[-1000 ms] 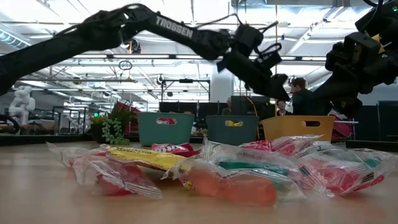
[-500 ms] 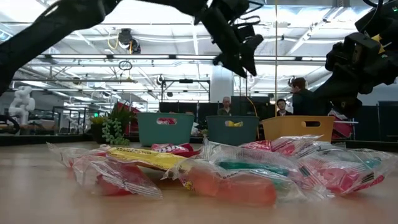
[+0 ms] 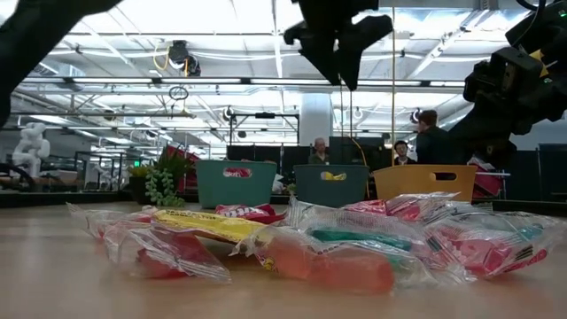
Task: Sort candy
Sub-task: Put the orange gummy candy into the yellow bin
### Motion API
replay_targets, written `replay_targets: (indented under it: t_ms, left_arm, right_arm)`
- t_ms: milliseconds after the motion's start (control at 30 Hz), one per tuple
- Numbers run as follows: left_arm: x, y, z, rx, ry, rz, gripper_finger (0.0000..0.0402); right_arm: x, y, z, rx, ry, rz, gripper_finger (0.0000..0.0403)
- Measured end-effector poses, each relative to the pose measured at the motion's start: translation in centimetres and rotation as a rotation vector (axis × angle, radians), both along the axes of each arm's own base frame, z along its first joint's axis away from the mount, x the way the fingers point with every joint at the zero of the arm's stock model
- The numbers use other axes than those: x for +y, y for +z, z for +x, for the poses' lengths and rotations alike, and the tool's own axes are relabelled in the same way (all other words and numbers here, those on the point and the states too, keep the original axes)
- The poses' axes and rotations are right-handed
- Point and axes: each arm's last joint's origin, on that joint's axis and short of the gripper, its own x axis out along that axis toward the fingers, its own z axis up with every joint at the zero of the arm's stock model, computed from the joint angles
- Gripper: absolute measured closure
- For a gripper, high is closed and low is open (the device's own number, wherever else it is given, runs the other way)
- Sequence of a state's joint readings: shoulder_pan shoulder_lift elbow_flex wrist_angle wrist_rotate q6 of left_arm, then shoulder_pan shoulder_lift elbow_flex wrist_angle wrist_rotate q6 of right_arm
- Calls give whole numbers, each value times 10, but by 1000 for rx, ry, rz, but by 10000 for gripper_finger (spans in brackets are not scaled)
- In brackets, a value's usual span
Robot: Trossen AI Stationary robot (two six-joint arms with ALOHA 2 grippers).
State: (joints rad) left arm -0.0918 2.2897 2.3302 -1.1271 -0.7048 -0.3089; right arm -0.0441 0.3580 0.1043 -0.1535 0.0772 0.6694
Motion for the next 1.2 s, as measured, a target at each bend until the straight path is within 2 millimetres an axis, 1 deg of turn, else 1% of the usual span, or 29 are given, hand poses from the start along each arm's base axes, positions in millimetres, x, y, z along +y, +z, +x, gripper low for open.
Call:
replay_targets:
  t_ms: [133,233,300,400,467,600,767,900,1033,1200]
  left_arm:
    - [-43,-20,-15,0,75,29,199]
    - [-75,-34,-31,-47,113,17,199]
    - [-94,-44,-39,-103,128,-23,199]
    - [-113,-55,-50,-163,108,-109,199]
    - [-123,-57,-57,-218,96,-158,199]
    - [-144,-60,-80,-304,79,-201,199]
    - [-165,-60,-114,-371,8,-227,199]
    - [-176,-69,-138,-402,-32,-263,199]
    - [-182,-77,-159,-423,-69,-291,199]
    - [-180,-96,-185,-420,-77,-312,199]
  right_arm:
    - [0,0,0,1,0,0,401]
    - [0,0,0,1,0,0,401]
    - [0,0,0,4,0,0,401]
    - [0,-1,0,7,0,0,401]
    - [0,-1,0,7,0,0,401]
    - [0,-1,0,7,0,0,401]
    - [0,-1,0,6,0,0,401]
    - [0,-1,0,7,0,0,401]
    - [0,-1,0,8,0,0,401]
    - [0,-1,0,8,0,0,401]
